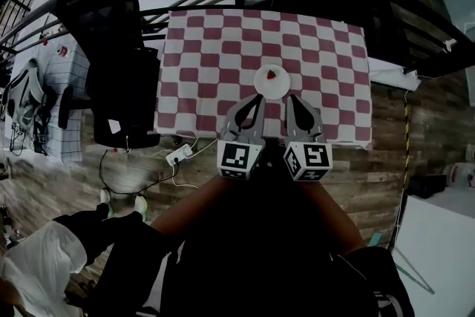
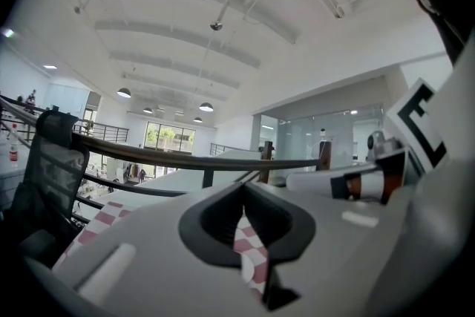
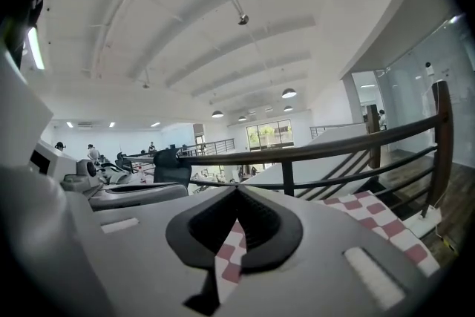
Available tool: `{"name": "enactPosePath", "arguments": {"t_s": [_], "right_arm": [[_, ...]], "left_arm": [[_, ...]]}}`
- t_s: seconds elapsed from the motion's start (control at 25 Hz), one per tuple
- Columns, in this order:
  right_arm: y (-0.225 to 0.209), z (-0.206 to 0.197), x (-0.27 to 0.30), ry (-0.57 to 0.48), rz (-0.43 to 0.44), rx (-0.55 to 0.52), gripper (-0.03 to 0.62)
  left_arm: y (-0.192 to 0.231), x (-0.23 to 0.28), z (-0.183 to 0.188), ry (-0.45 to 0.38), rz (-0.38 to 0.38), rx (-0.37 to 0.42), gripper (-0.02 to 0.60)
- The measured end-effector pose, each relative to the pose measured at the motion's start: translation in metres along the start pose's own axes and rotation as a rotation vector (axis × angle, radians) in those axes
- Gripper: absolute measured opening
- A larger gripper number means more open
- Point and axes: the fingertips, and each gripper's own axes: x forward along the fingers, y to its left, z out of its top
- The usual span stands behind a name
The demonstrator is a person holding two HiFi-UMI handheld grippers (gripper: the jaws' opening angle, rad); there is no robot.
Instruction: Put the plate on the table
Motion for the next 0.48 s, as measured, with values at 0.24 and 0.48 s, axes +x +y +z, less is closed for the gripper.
{"name": "enactPosePath", "arguments": {"t_s": [0.24,0.48], "right_arm": [[0.018,-0.002,-0.001,0.0,0.01,-0.021,-0.002],[0.029,-0.01,-0.003,0.024,0.018,-0.031,-0.002]], "left_arm": [[0.005,-0.008,0.002,-0.011,-0.007,0.009,0.009],[0.008,-0.012,-0.001,-0.012,-0.018,-0.009,0.009]]}}
